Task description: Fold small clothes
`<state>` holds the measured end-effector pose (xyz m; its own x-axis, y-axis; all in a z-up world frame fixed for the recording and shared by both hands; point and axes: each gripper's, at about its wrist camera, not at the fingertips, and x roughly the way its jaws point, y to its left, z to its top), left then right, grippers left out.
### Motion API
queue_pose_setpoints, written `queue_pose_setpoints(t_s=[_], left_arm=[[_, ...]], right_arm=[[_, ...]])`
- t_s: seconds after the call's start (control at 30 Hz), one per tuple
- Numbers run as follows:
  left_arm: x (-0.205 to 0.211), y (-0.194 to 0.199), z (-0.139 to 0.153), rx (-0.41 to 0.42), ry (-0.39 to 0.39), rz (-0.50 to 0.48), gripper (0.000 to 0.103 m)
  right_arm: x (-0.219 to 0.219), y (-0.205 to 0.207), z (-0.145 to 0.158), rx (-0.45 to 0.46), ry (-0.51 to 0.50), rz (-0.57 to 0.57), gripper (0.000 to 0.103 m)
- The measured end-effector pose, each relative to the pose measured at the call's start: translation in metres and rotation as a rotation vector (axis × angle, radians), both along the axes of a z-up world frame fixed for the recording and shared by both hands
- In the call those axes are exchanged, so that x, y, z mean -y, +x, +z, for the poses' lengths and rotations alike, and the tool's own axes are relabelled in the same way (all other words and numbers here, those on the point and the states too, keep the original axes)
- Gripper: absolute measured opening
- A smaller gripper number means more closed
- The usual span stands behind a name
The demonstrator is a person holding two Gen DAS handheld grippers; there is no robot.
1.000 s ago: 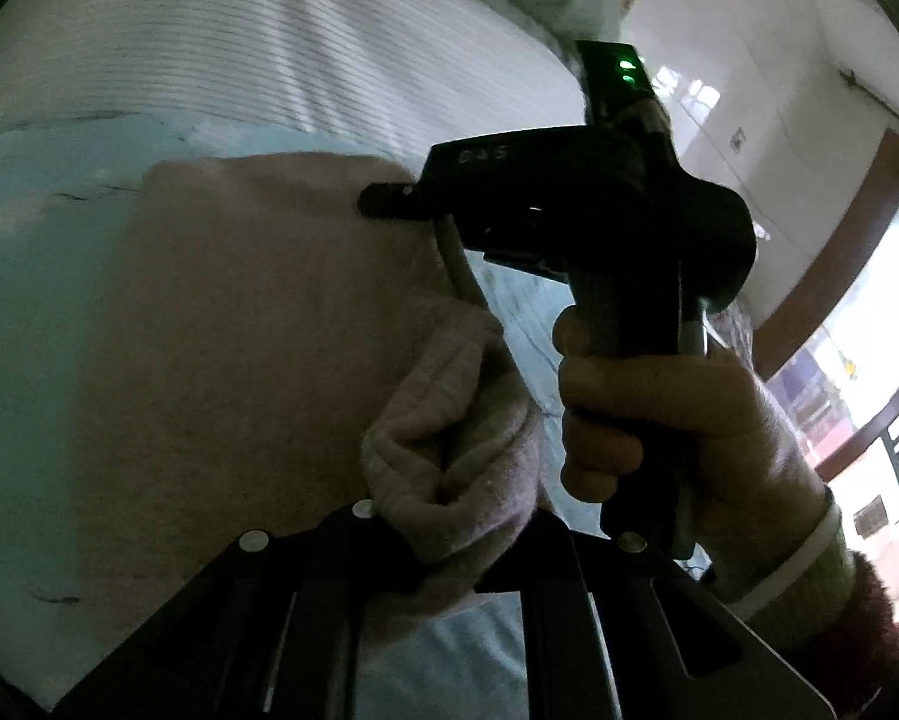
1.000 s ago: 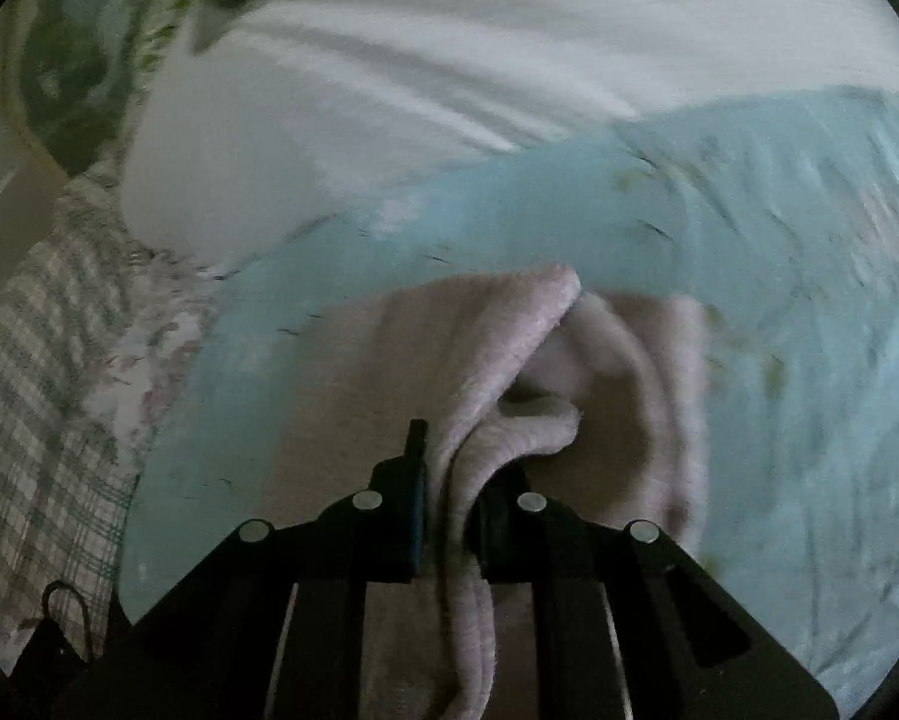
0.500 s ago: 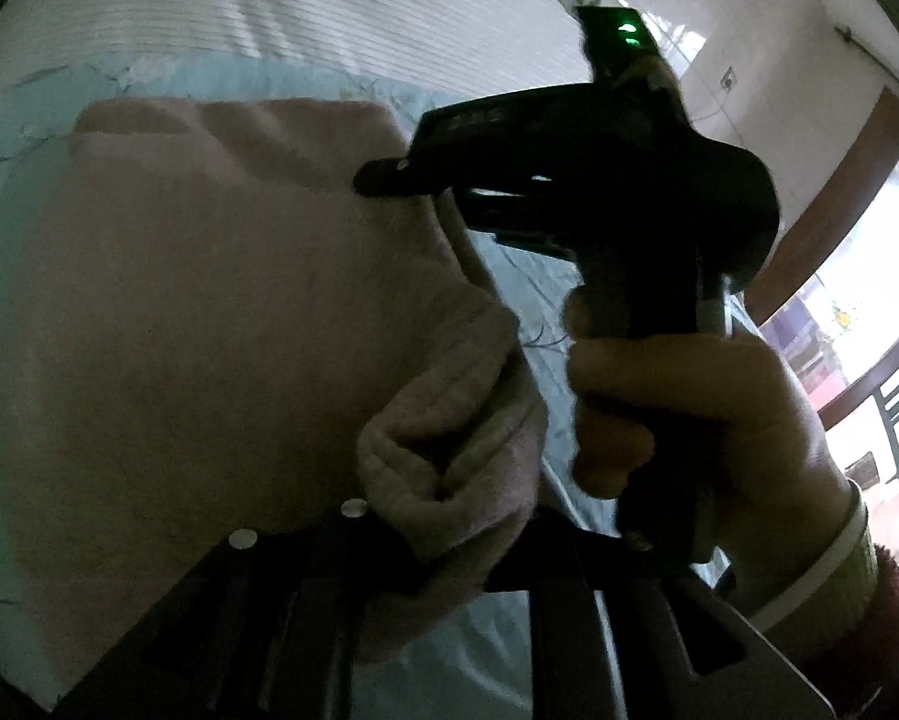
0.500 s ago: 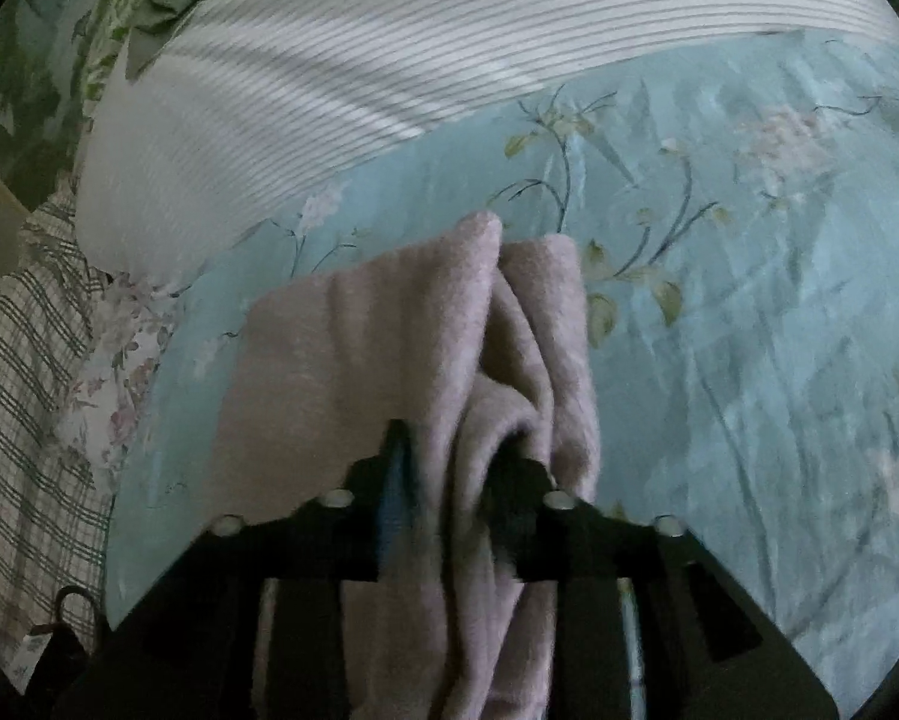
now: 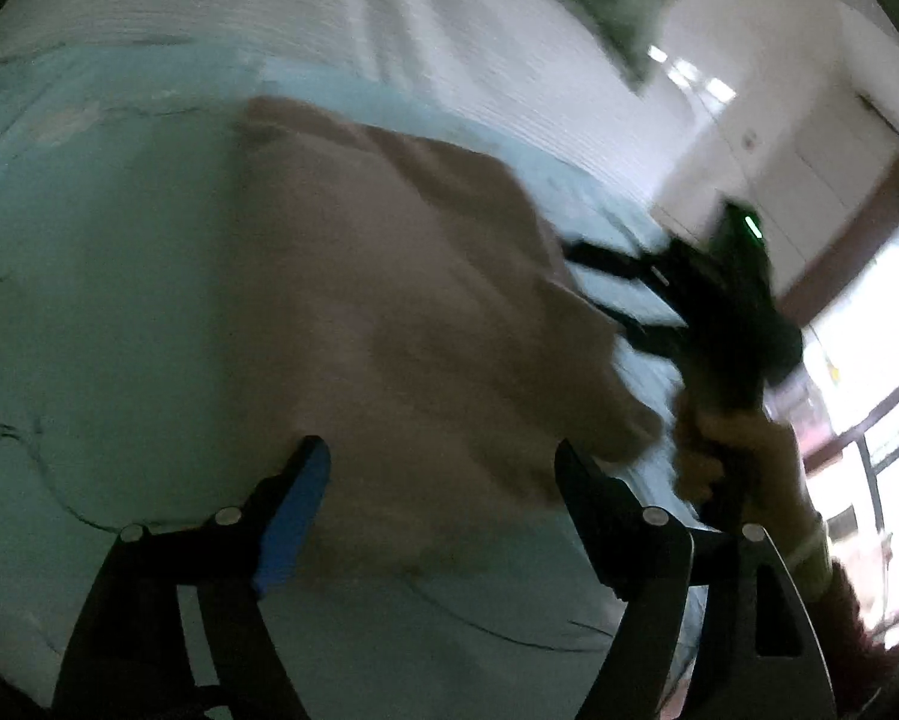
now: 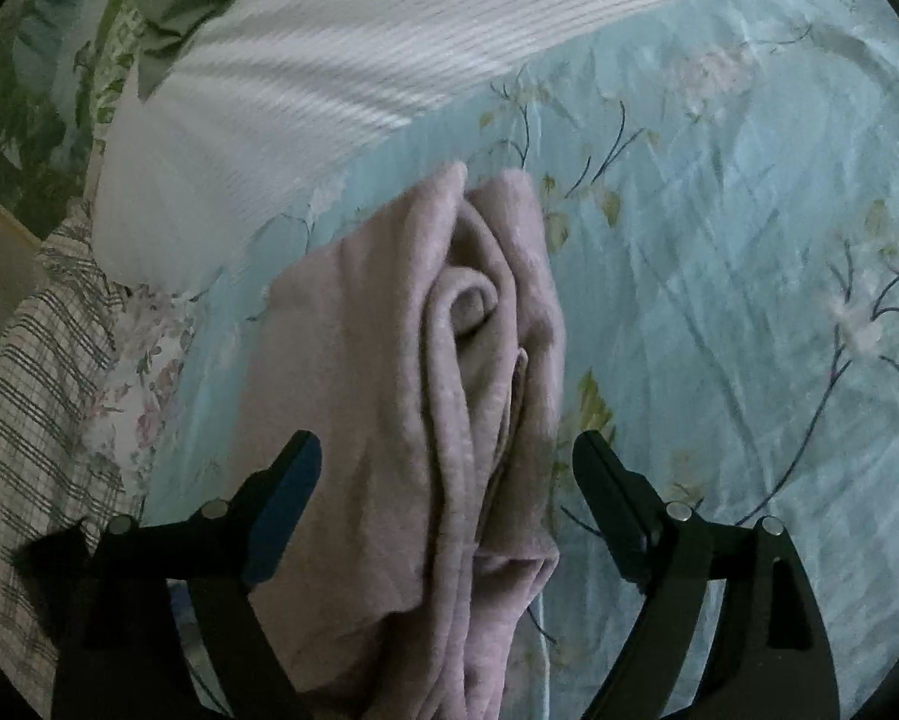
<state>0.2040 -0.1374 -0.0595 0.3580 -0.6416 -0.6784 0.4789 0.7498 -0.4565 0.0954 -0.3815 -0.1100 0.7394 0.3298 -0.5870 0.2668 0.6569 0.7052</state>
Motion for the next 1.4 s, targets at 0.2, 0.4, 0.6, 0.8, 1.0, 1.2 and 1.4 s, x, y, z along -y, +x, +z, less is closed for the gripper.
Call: queue_pose_setpoints(t_s=[0.2,0.4,0.6,0.8,1.0,1.2,1.4], left_arm=[[-0.023,0.052,-0.027,-0.138,-0.037,0.071,0.078],[-0.006,0.094,-0.044,-0.178,-0.069,0.04,0.084],[0.009,0.113,-0.046,-0.169,-0.076,0.015,0.046],[-0.019,0.081,-0.011,-0.039,-0.071,0.026,0.038],[-0.112,0.045,0.021,0.036,-0.075,0.147,0.038],[-0.184,0.025,0.009,0.018,-0.034,0.262,0.039],[-0.207,0.035,-0.036,-0.099,-0.036,0.329,0.052]], right_arm=[[-0.007,0.014,-0.013,-0.014,0.008,0.062,0.086],[-0.013,0.032,-0.015,-0.043,0.02,0.128,0.071],[-0.027,0.032,-0.003,-0.041,-0.022,0.107,0.035],[-0.078,0.037,0.031,0.067,-0.014,0.184,0.032],[-0.158,0.062,0.04,0.159,0.032,0.323,0.032],[-0.219,0.086,0.023,0.136,0.043,0.416,0.033],[-0.219,0.087,0.006,0.072,0.054,0.396,0.047]])
